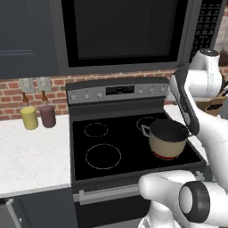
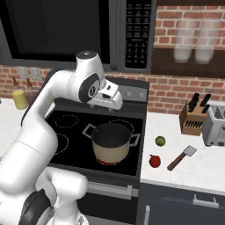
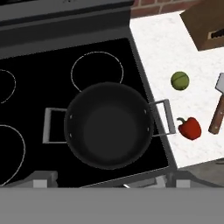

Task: Put the lime and bell pepper in the pot. Retrieve the spatula and lightly stir the vegetables in the pot.

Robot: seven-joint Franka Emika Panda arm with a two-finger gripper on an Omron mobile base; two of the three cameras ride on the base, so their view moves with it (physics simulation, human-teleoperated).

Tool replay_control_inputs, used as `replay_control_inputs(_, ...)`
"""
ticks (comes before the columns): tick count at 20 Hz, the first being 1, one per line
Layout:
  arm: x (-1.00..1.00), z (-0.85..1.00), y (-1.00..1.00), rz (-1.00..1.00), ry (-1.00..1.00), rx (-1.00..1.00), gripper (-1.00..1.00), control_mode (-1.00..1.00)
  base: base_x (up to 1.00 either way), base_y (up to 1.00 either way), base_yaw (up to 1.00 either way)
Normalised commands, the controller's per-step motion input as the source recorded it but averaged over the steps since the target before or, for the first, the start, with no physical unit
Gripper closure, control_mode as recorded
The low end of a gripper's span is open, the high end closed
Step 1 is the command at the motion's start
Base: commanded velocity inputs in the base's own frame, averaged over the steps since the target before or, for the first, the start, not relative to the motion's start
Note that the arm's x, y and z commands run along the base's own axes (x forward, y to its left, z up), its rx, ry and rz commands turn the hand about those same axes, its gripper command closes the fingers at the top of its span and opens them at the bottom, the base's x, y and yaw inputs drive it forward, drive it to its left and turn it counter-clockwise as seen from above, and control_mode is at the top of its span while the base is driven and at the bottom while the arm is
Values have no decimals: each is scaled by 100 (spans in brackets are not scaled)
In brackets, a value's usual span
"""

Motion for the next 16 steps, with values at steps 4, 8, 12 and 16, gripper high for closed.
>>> replay_control_inputs(4, 4, 0, -99, -18, 6, 0, -100, -100, 0, 0, 0)
replay_control_inputs(8, 7, -5, -100, -17, 4, 0, -100, -100, 0, 0, 0)
replay_control_inputs(12, 13, -15, -93, -12, 1, 0, -100, -100, 0, 0, 0)
replay_control_inputs(16, 22, -26, -79, -8, 1, 0, -100, -100, 0, 0, 0)
